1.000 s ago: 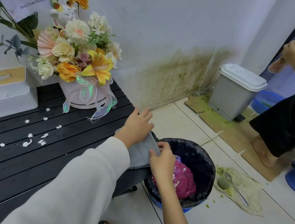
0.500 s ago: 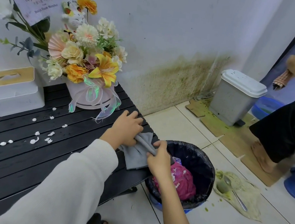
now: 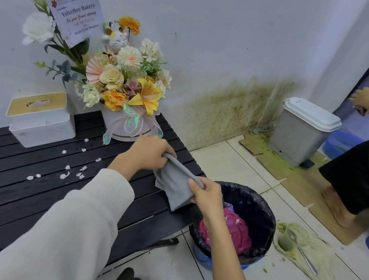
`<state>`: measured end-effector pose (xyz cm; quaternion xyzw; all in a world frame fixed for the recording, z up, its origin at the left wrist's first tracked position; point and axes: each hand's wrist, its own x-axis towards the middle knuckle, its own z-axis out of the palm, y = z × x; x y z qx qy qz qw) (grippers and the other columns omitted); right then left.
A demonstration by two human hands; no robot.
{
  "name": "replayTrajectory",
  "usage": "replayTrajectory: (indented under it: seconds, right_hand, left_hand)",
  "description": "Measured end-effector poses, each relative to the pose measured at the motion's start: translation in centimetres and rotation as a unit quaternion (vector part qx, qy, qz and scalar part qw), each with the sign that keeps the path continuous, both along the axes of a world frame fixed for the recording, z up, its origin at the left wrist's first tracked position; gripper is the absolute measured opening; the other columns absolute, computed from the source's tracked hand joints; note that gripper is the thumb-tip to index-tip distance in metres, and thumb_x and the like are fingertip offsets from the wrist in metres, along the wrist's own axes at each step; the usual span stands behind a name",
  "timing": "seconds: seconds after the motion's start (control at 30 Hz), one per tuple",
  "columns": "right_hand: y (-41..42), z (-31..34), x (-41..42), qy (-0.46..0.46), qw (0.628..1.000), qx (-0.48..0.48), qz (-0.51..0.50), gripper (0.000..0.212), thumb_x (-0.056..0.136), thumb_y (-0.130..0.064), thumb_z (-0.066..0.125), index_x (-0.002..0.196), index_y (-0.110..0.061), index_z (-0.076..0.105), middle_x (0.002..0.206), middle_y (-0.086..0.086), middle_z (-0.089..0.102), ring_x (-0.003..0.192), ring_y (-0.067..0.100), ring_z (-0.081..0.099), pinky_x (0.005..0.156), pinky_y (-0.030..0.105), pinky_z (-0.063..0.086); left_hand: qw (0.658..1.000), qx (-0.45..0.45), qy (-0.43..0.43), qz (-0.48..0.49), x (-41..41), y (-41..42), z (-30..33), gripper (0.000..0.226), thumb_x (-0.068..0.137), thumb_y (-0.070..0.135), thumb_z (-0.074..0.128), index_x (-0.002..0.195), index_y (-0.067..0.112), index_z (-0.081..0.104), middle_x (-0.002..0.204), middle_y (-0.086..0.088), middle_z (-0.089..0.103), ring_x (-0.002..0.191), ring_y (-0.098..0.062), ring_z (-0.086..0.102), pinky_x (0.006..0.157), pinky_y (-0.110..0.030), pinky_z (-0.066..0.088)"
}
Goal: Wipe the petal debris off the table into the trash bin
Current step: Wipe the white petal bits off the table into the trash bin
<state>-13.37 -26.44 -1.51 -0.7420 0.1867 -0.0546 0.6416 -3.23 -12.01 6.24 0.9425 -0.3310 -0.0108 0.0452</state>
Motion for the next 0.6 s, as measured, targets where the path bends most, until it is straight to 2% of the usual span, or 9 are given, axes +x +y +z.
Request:
replayTrajectory:
  seconds: [0.07, 0.1, 0.17, 0.23, 0.27, 0.37, 0.5, 0.6]
  right_hand:
    - [-0.5, 1.1, 0.0, -0.045, 0.998, 0.034, -0.028, 0.008, 0.086, -0.016, 0.064, 0.079, -0.017, 0.068, 0.072, 0.006, 0.060, 0.070, 0.018, 0.055, 0.065, 0.036, 0.049]
    - [-0.7, 1.9, 0.1, -0.070, 0.994, 0.070, -0.040, 0.003, 0.085, -0.014, 0.066, 0.082, -0.013, 0.067, 0.074, 0.006, 0.063, 0.071, 0.016, 0.057, 0.063, 0.030, 0.049]
    - [-1.0, 3.8, 0.4, -0.114, 0.982, 0.140, -0.060, 0.006, 0.084, -0.011, 0.067, 0.088, -0.009, 0.064, 0.078, 0.006, 0.065, 0.070, 0.013, 0.059, 0.063, 0.022, 0.049]
    - [-1.1, 5.3, 1.1, -0.153, 0.971, 0.170, -0.072, 0.006, 0.084, -0.012, 0.067, 0.087, -0.016, 0.064, 0.079, 0.009, 0.062, 0.073, 0.016, 0.057, 0.066, 0.028, 0.047]
    - [-1.0, 5.8, 1.5, -0.165, 0.970, 0.161, -0.079, 0.007, 0.084, -0.013, 0.067, 0.085, -0.020, 0.064, 0.078, 0.010, 0.060, 0.074, 0.019, 0.055, 0.067, 0.032, 0.045]
    - [-0.6, 6.9, 2.8, -0.172, 0.973, 0.121, -0.094, 0.011, 0.086, -0.014, 0.065, 0.081, -0.024, 0.064, 0.075, 0.009, 0.059, 0.075, 0.020, 0.052, 0.071, 0.037, 0.043]
    - [-0.5, 8.9, 4.0, -0.229, 0.960, 0.147, -0.070, 0.011, 0.089, -0.007, 0.059, 0.092, -0.014, 0.066, 0.085, -0.003, 0.065, 0.080, 0.006, 0.059, 0.079, 0.027, 0.049]
    - [-0.3, 9.4, 3.9, -0.258, 0.958, 0.127, -0.017, 0.015, 0.091, -0.004, 0.056, 0.094, -0.015, 0.066, 0.089, -0.007, 0.065, 0.082, -0.005, 0.059, 0.077, 0.017, 0.046]
  left_hand:
    - [0.996, -0.055, 0.051, 0.037, 0.0, 0.6, 0.5, 0.025, 0.076, 0.012, 0.049, 0.068, 0.032, 0.062, 0.065, 0.002, 0.060, 0.070, -0.024, 0.053, 0.057, -0.027, 0.032]
    - [0.989, -0.108, 0.079, 0.062, 0.0, 0.9, 0.8, 0.025, 0.076, 0.013, 0.050, 0.059, 0.030, 0.055, 0.057, 0.003, 0.053, 0.064, -0.022, 0.050, 0.053, -0.027, 0.031]
    - [0.963, -0.228, 0.107, 0.092, -0.1, 1.2, 1.6, 0.023, 0.074, 0.017, 0.050, 0.054, 0.028, 0.052, 0.055, 0.002, 0.051, 0.061, -0.019, 0.047, 0.052, -0.027, 0.032]
    - [0.935, -0.324, 0.099, 0.105, -0.4, 1.3, 2.4, 0.011, 0.074, 0.017, 0.051, 0.068, 0.021, 0.060, 0.069, 0.000, 0.059, 0.068, -0.015, 0.051, 0.058, -0.027, 0.037]
    - [0.923, -0.356, 0.095, 0.111, -0.5, 1.3, 2.7, 0.009, 0.077, 0.013, 0.053, 0.078, 0.017, 0.061, 0.077, 0.003, 0.061, 0.072, -0.010, 0.052, 0.060, -0.023, 0.038]
    - [0.895, -0.417, 0.105, 0.116, -0.5, 1.8, 3.1, 0.016, 0.079, 0.001, 0.053, 0.092, 0.009, 0.057, 0.082, 0.011, 0.057, 0.068, -0.004, 0.047, 0.054, -0.013, 0.036]
    - [0.856, -0.491, 0.067, 0.150, -0.1, 2.5, 3.8, 0.022, 0.080, 0.003, 0.054, 0.096, 0.017, 0.060, 0.082, -0.009, 0.061, 0.066, -0.016, 0.049, 0.057, -0.026, 0.038]
    - [0.832, -0.527, 0.025, 0.169, -0.6, 3.0, 4.1, 0.027, 0.080, 0.001, 0.049, 0.097, 0.014, 0.065, 0.083, 0.002, 0.060, 0.069, -0.008, 0.048, 0.056, -0.019, 0.038]
